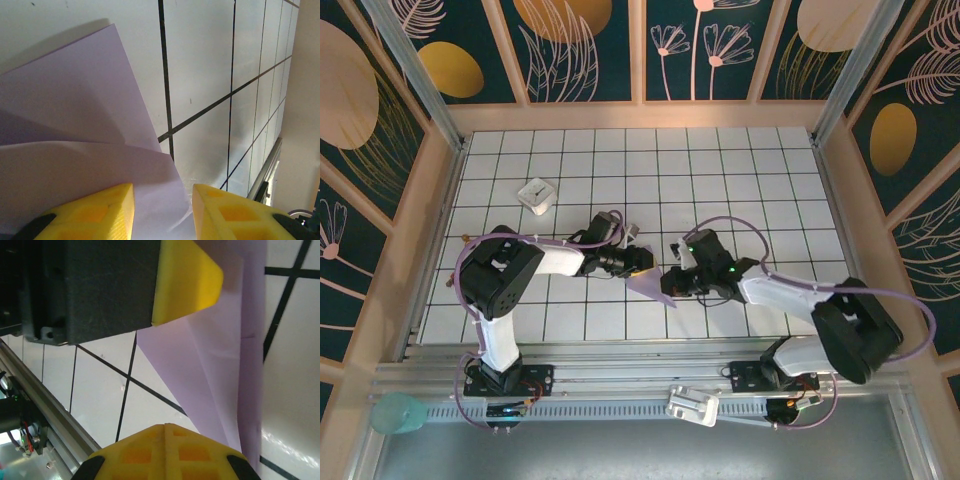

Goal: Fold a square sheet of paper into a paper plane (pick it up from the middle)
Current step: Fourth fold the wing at the center of the table.

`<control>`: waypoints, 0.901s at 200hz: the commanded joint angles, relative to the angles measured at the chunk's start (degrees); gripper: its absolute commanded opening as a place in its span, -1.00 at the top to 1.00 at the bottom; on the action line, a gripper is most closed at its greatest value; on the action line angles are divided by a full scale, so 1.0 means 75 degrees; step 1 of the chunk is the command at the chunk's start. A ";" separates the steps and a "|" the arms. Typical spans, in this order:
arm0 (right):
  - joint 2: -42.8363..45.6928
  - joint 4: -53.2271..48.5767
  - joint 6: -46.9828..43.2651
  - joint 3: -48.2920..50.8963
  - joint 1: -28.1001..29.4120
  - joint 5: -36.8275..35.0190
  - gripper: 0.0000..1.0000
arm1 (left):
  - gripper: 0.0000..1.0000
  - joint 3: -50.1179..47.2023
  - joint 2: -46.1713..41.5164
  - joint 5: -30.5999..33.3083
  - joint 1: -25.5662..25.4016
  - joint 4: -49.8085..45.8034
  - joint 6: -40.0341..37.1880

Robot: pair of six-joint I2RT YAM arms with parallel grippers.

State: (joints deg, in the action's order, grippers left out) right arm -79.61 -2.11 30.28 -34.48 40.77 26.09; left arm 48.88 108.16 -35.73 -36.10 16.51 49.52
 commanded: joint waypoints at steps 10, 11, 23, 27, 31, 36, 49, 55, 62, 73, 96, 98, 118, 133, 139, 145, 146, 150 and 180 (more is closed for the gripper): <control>-0.0743 0.0399 -0.0301 -0.0340 0.0093 0.0143 0.93 | 0.26 -0.0214 0.0482 0.0875 0.0119 -0.0550 -0.0278; -0.0771 0.0405 -0.0306 -0.0344 0.0094 0.0143 0.93 | 0.26 -0.0213 0.0483 0.0880 0.0122 -0.0550 -0.0276; -0.0989 0.0410 -0.0400 -0.0360 0.0072 0.0077 0.93 | 0.26 -0.0180 0.0477 0.0876 0.0120 -0.0584 -0.0308; -0.1055 0.0407 -0.0421 -0.0340 0.0050 0.0063 0.93 | 0.26 -0.0188 0.0476 0.0873 0.0116 -0.0590 -0.0303; -0.1114 0.0396 -0.0447 -0.0320 0.0021 0.0061 0.93 | 0.26 -0.0199 0.0478 0.0875 0.0115 -0.0585 -0.0315; -0.1168 0.0378 -0.0473 -0.0292 -0.0008 0.0052 0.93 | 0.26 -0.0200 0.0476 0.0876 0.0123 -0.0585 -0.0303; -0.1285 0.0313 -0.0532 -0.0160 -0.0073 0.0027 0.94 | 0.26 -0.0193 0.0494 0.0879 0.0122 -0.0585 -0.0317; -0.1320 0.0284 -0.0545 -0.0107 -0.0091 0.0014 0.94 | 0.26 -0.0184 0.0490 0.0876 0.0123 -0.0587 -0.0311; -0.1333 0.0264 -0.0551 -0.0009 -0.0111 0.0002 0.94 | 0.26 -0.0183 0.0508 0.0863 0.0130 -0.0587 -0.0333; -0.1327 0.0270 -0.0537 0.0154 -0.0140 0.0002 0.94 | 0.26 -0.0178 0.0510 0.0871 0.0124 -0.0589 -0.0333; -0.1238 0.0235 -0.0477 0.0437 -0.0175 0.0002 0.95 | 0.26 -0.0178 0.0519 0.0863 0.0124 -0.0586 -0.0337; -0.1237 0.0237 -0.0470 0.0461 -0.0175 0.0002 0.95 | 0.26 -0.0178 0.0520 0.0870 0.0122 -0.0585 -0.0351; -0.1139 0.0278 -0.0373 0.0694 -0.0219 0.0076 0.95 | 0.26 -0.0186 0.0532 0.0874 0.0116 -0.0610 -0.0384; -0.1114 0.0337 -0.0281 0.0870 -0.0288 0.0246 0.95 | 0.26 -0.0201 0.0523 0.0884 0.0116 -0.0621 -0.0406; -0.1104 0.0372 -0.0228 0.0946 -0.0317 0.0304 0.95 | 0.26 -0.0208 0.0527 0.0896 0.0125 -0.0620 -0.0410; -0.1092 0.0397 -0.0186 0.1017 -0.0359 0.0377 0.95 | 0.26 -0.0213 0.0517 0.0896 0.0120 -0.0620 -0.0416; -0.1086 0.0404 -0.0178 0.1032 -0.0366 0.0389 0.95 | 0.26 -0.0213 0.0519 0.0896 0.0123 -0.0620 -0.0415; -0.1074 0.0419 -0.0151 0.1073 -0.0391 0.0426 0.95 | 0.26 -0.0216 0.0519 0.0902 0.0124 -0.0626 -0.0415; -0.0930 0.0674 0.0157 0.1456 -0.0456 0.0775 0.95 | 0.26 -0.0230 0.0507 0.0925 0.0121 -0.0620 -0.0432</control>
State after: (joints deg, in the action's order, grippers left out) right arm -86.87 8.73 29.06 -27.79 37.82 30.28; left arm 48.88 108.22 -35.77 -36.10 16.51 49.06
